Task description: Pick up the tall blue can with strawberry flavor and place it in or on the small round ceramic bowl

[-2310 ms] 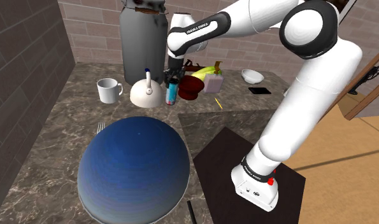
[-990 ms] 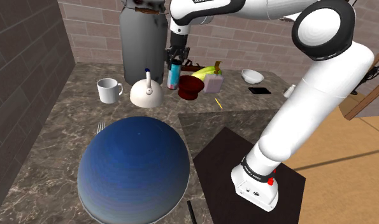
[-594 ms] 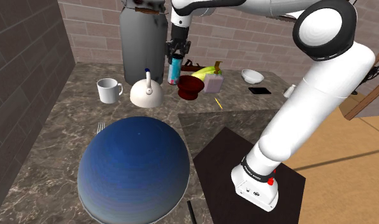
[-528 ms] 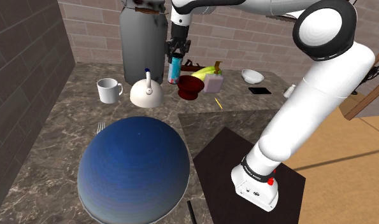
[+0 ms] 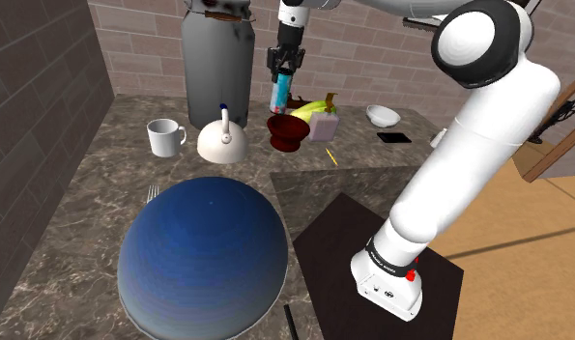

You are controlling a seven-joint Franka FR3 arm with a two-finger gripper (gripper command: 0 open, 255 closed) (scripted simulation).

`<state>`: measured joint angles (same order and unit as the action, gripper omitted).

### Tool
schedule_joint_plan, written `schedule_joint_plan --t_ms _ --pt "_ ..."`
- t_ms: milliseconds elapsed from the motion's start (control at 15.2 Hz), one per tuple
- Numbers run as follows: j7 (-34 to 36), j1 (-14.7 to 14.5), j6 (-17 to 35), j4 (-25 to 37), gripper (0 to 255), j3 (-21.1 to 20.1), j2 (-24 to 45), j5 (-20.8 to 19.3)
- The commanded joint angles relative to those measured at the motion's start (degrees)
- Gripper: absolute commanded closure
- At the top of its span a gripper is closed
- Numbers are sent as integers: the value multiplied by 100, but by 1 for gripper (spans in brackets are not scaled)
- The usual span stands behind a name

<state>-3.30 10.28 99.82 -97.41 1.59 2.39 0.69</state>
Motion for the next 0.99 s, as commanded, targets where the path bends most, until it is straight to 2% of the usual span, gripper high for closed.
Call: schedule_joint_plan --t_ms 0,396,924 --pt "-243 123 -126 276 255 112 154 10" --pt "-1045 582 -649 1430 255 467 798 103" --pt "-1047 574 -2 701 255 458 716 94"
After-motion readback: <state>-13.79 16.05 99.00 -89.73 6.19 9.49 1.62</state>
